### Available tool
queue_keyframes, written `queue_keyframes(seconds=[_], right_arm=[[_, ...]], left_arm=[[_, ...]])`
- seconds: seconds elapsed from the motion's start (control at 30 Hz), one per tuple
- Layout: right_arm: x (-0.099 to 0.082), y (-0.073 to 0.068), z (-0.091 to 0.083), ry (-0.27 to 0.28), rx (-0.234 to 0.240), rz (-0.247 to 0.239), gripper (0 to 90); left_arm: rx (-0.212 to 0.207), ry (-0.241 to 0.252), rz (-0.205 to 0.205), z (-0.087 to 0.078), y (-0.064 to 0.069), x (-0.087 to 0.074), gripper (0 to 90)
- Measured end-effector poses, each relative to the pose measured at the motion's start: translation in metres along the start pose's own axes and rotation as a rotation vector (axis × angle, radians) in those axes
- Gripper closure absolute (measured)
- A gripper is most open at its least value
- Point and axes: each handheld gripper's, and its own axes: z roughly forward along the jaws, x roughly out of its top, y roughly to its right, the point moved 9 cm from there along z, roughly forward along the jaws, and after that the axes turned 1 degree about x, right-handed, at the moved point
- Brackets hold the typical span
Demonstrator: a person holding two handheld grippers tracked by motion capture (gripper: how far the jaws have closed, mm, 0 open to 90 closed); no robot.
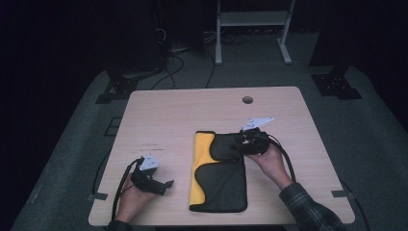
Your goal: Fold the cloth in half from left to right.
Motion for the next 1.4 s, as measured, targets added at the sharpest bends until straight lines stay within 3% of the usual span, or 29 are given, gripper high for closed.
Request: queue_keyframes(seconds=[0.37, 0.67, 0.8, 1.1, 1.23, 1.4], right_arm=[[0.005, -0.032, 0.042, -0.05, 0.062, -0.055, 58.1], [-0.007, -0.044, 0.066, -0.099, 0.054, -0.093, 58.9], [-0.015, -0.047, 0.075, -0.133, 0.032, -0.11, 63.6], [-0.016, -0.043, 0.075, -0.122, -0.015, -0.144, 82.3], [-0.01, -0.04, 0.067, -0.095, 0.002, -0.12, 82.9], [0.0, -0.028, 0.051, -0.051, -0.013, -0.099, 82.9]], left_arm=[[-0.001, 0.0, 0.001, 0.0, 0.0, 0.0, 0.0], [-0.003, 0.0, 0.0, 0.0, 0.0, 0.0, 0.0], [-0.003, 0.0, 0.0, 0.0, 0.0, 0.0, 0.0], [-0.004, -0.003, 0.001, 0.0, 0.0, 0.0, 0.0], [-0.004, -0.002, 0.001, 0.0, 0.0, 0.0, 0.0], [-0.003, 0.0, 0.003, 0.0, 0.0, 0.0, 0.0]])
